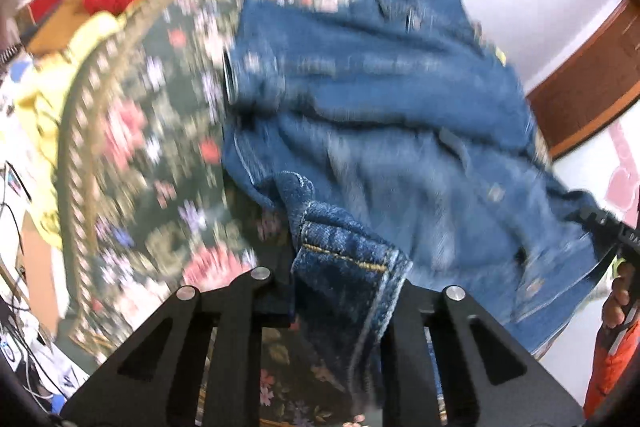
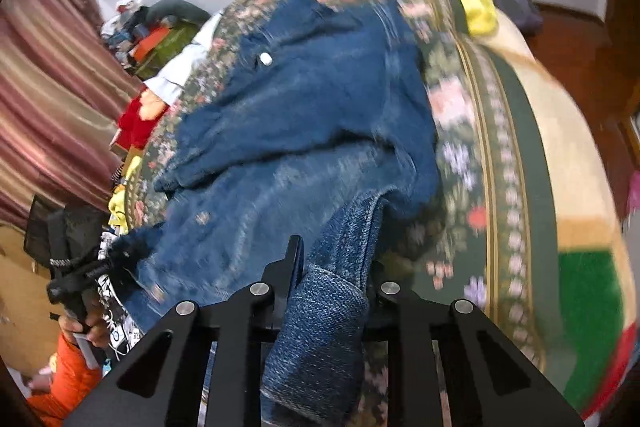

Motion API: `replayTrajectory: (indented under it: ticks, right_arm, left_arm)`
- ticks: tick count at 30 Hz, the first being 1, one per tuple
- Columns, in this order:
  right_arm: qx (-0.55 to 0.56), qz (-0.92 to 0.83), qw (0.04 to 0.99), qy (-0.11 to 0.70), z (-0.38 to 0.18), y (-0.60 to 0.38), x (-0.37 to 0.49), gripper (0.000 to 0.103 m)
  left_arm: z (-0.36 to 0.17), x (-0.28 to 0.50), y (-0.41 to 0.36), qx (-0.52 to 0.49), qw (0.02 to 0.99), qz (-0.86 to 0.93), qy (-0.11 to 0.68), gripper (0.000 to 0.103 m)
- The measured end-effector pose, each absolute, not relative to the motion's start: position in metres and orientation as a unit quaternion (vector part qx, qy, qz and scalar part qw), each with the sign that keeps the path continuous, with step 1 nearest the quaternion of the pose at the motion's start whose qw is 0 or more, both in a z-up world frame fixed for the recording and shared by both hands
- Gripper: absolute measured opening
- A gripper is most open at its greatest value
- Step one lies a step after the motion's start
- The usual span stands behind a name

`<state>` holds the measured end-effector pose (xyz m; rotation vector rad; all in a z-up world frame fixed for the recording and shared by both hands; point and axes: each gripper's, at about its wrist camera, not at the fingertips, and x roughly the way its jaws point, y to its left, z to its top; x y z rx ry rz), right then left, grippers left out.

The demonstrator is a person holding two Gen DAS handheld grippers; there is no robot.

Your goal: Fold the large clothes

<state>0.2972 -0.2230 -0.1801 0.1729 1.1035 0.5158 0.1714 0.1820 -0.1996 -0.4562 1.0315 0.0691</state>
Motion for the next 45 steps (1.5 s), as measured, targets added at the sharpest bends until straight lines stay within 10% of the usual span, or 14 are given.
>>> replayTrajectory:
  ticks: [18,45]
  right_arm:
    - [0.129,0.194,0.86,0.453,-0.143,-0.188,0.454,0.017]
    - [0.118,0.222,0.797,0.55,-0.215,-0.18,0.586,0.018]
  left_arm:
    - [-0.153,0.295,0.247,-0.285,0.867,0.097,0.398,0.016]
    - [-0.289,0.439,0.291,-0.291,0.795,0.112,0.52,0.022]
